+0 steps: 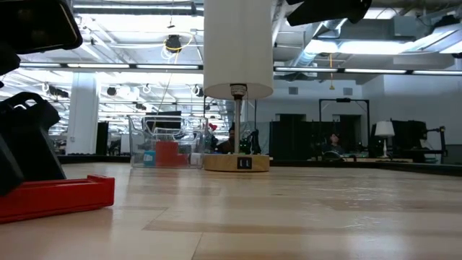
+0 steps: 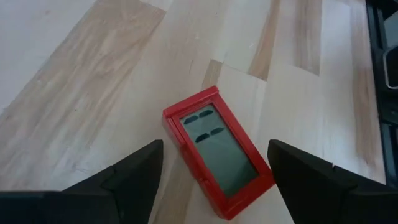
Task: Pick & Place Office items
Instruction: Put the red digital timer into the yellow basket
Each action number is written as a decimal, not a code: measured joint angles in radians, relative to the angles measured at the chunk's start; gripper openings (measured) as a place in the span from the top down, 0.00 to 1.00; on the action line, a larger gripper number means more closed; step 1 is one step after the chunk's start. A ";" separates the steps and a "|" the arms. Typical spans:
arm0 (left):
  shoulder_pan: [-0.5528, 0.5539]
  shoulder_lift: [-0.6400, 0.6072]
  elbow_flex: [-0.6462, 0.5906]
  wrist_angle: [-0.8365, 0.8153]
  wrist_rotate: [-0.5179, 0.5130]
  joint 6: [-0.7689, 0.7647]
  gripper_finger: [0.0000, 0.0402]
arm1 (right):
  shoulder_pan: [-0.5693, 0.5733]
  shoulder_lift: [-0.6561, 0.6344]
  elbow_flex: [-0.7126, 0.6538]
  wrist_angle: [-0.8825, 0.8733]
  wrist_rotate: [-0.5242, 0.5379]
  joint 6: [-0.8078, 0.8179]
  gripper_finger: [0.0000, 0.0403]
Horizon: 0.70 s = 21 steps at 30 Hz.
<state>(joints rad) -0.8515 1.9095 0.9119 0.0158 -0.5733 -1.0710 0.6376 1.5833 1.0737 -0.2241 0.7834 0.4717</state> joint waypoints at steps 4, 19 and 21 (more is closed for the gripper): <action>-0.007 0.000 0.000 -0.002 0.020 -0.002 0.29 | 0.005 0.000 0.000 0.000 0.000 0.018 0.47; -0.005 0.001 0.002 -0.147 0.025 0.029 0.38 | 0.011 0.000 0.000 0.000 0.001 0.026 0.47; 0.002 0.001 0.002 -0.151 0.021 0.047 0.41 | 0.011 0.000 0.000 0.000 0.001 0.026 0.47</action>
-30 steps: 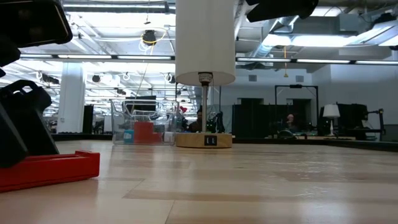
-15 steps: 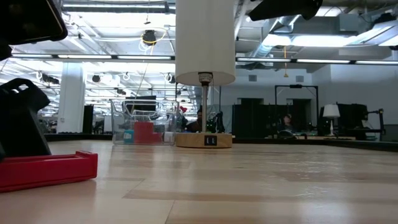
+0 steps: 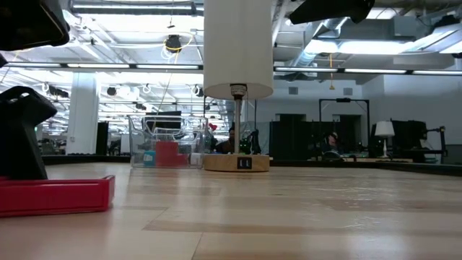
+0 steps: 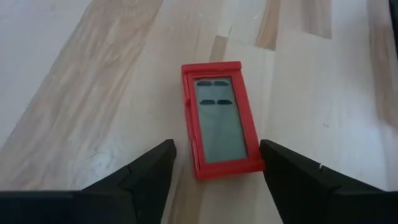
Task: Pick & Place Office items
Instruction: Put the red digital timer into the yellow basket
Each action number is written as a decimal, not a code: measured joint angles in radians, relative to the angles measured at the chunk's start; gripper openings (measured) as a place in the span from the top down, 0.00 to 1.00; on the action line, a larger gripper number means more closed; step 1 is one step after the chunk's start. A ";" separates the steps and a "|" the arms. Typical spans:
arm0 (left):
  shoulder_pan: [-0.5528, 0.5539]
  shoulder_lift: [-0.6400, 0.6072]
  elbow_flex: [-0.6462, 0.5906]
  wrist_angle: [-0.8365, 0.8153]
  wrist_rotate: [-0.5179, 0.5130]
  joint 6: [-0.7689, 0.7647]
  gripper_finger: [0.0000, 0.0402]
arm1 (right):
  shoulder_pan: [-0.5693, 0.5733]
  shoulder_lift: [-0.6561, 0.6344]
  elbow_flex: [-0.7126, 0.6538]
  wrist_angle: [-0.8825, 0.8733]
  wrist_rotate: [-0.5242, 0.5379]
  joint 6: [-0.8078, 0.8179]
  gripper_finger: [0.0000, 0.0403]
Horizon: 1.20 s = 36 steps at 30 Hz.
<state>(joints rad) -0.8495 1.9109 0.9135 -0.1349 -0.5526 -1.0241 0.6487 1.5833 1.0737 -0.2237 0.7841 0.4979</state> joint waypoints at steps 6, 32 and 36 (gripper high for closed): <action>0.021 0.000 -0.002 -0.005 -0.002 0.070 0.49 | 0.000 0.000 0.000 0.000 0.000 0.000 0.47; 0.113 -0.255 -0.007 0.172 -0.196 0.777 0.63 | 0.052 0.002 0.000 0.242 -0.012 -0.239 0.44; 0.136 -0.256 -0.007 0.250 -0.194 0.865 0.63 | 0.058 0.017 0.000 0.263 -0.025 -0.295 0.37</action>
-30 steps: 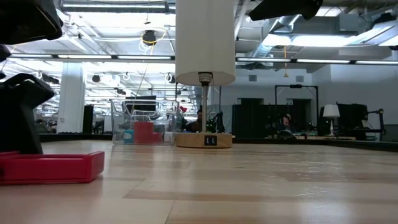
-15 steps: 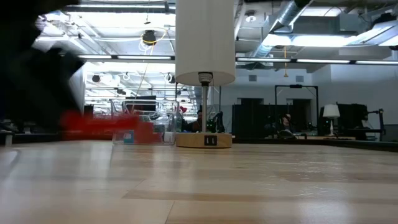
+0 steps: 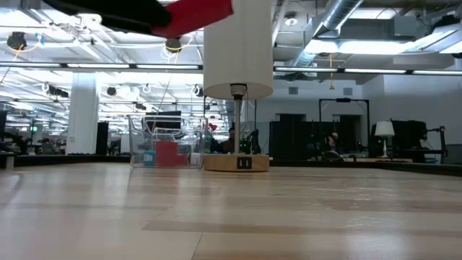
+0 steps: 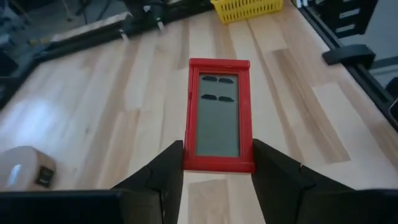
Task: Pick & Place Office items
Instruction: Put the red digital timer into the yellow basket
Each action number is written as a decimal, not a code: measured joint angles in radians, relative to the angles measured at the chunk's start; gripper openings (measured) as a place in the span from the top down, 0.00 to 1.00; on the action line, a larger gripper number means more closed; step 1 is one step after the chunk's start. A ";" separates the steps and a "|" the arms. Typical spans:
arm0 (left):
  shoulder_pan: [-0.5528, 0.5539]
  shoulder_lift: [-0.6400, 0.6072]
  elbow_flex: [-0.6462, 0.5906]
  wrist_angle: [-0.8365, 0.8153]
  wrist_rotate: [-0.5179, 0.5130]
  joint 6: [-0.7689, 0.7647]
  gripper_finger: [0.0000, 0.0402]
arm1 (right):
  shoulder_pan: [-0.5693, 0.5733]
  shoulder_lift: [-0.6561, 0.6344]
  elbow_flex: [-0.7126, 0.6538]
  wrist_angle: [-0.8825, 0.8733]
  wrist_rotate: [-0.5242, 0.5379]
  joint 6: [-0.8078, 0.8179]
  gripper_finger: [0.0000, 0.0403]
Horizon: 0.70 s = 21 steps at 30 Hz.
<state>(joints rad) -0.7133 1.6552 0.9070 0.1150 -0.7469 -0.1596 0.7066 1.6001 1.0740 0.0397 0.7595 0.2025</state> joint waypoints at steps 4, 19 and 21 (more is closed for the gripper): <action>0.027 -0.011 0.000 0.000 0.076 0.021 0.63 | 0.018 0.058 -0.001 0.054 0.025 -0.259 0.30; 0.082 -0.137 0.002 0.045 0.411 -0.029 0.62 | 0.068 0.224 0.040 0.201 0.204 -0.809 0.24; 0.087 -0.144 0.002 0.044 0.414 -0.029 0.63 | 0.075 0.235 0.058 0.204 0.231 -0.829 0.24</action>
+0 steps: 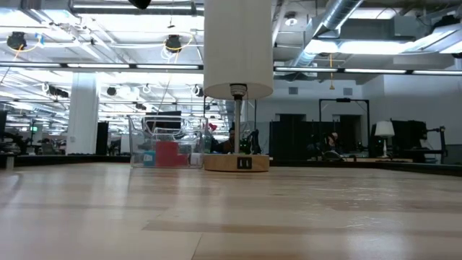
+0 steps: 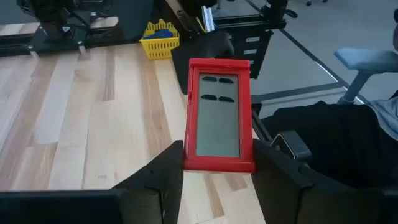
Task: Pick & Place Office items
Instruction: Put the red digital timer into the yellow basket
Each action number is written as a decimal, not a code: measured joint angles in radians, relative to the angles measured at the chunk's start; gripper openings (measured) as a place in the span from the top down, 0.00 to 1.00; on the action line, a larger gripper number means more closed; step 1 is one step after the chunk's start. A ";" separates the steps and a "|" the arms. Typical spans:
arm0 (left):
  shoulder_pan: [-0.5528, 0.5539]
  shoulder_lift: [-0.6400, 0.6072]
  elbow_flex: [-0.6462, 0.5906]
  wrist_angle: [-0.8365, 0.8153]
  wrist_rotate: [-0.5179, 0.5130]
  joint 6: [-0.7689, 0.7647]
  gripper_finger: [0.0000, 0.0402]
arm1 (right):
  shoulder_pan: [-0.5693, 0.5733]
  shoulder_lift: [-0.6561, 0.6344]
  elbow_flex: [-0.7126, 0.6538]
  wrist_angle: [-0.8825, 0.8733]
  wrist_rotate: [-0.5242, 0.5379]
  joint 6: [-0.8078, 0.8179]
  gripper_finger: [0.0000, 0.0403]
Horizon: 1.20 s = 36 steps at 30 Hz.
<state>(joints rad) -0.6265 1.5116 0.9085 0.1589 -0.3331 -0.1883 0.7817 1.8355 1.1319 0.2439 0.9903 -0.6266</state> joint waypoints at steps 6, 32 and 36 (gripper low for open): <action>0.027 0.009 0.000 0.006 0.043 -0.002 0.61 | -0.004 0.048 0.068 0.000 0.006 -0.056 0.24; 0.045 0.010 -0.003 0.003 0.070 -0.003 0.62 | -0.019 0.083 0.102 0.045 -0.045 -0.130 0.73; 0.045 0.011 -0.003 0.005 0.072 -0.003 0.61 | -0.019 0.083 0.102 0.058 -0.050 -0.137 0.79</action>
<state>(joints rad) -0.5819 1.5223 0.9051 0.1643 -0.2611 -0.1917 0.7628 1.9186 1.2340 0.3015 0.9407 -0.7634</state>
